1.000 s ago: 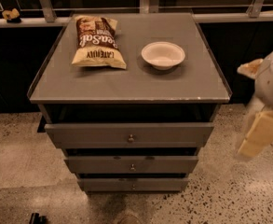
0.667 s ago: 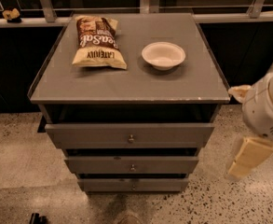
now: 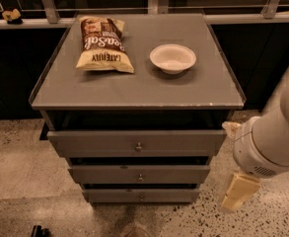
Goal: Open middle drawer
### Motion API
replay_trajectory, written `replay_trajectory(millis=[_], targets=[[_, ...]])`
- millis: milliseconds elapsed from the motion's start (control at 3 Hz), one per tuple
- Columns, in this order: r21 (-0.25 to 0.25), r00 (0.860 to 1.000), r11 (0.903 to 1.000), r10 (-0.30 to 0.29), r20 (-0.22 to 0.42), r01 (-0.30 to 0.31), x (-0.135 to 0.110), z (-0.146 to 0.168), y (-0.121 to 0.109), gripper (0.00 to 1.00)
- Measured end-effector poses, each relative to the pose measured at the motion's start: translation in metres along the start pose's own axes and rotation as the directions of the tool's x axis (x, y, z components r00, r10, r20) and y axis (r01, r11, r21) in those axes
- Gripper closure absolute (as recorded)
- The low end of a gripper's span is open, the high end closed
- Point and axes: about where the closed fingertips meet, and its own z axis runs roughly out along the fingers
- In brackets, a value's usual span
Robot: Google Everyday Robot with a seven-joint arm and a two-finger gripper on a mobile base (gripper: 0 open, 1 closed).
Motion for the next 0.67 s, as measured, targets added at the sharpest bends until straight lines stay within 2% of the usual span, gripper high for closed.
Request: replay_trajectory(millis=[333,667], targets=[[0.0,1.0,1.0,0.0,0.0,0.0,0.0,0.0,0.0,0.0],[0.011,1.0,0.9997,-0.02,0.013,0.02,-0.003,-0.002,0.012,0.0]])
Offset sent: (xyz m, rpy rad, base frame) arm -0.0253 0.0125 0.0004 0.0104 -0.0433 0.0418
